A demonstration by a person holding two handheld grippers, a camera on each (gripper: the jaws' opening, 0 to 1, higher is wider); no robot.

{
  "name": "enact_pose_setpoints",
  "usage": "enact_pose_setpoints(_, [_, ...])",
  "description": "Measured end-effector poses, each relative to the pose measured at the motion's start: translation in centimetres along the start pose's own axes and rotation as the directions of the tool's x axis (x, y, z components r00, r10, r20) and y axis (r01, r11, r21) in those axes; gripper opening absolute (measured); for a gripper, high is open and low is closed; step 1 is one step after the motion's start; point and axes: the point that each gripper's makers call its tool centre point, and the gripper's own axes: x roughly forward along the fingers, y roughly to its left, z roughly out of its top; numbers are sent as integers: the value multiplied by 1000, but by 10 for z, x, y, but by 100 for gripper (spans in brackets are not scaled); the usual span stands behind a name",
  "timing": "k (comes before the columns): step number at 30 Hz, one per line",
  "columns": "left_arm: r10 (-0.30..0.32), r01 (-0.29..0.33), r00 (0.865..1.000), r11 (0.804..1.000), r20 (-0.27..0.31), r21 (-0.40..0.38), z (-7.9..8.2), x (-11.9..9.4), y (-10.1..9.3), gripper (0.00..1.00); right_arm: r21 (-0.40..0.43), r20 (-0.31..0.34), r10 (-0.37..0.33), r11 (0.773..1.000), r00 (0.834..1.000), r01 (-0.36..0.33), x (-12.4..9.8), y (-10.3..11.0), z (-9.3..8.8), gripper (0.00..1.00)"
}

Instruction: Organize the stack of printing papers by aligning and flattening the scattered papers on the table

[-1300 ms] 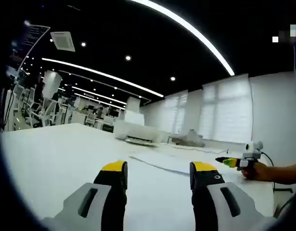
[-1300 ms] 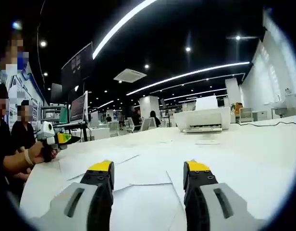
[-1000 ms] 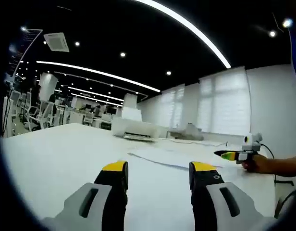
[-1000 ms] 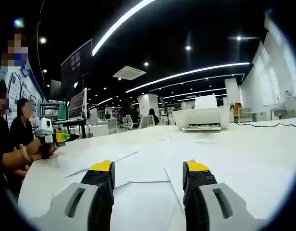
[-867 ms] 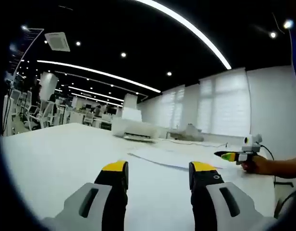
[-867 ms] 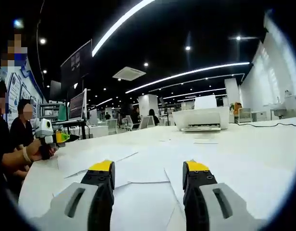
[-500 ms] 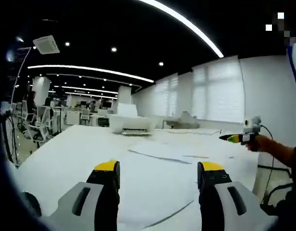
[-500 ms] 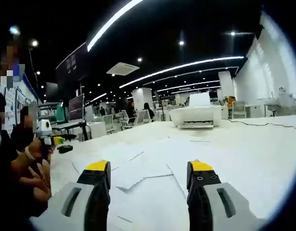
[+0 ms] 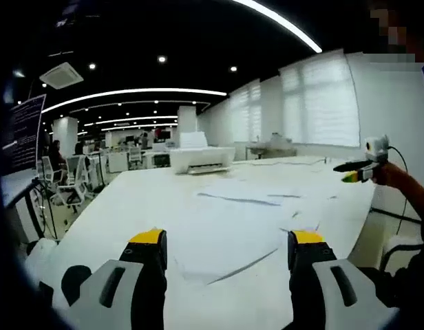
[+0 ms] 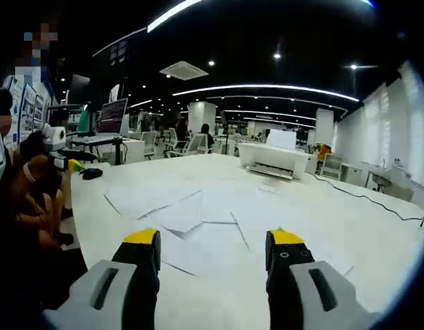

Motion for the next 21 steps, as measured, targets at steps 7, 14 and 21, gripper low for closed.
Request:
enact_pose_setpoints(7, [-9,10,1000,1000,23,-21,9,-12,-3,73,-61,-21,-3,998,1000,2,-9,5,3,56])
enact_pose_setpoints(14, [-18,18,1000,999,0,-45,0,-6,-3,74,-48,-24,8,999,1000,-9,-2,13,2,55])
enact_pose_setpoints(21, [-30,31,999,998,11,-51,1,-6,-7,74,-30,-16,17,999,1000,-17,-2,15,3,55])
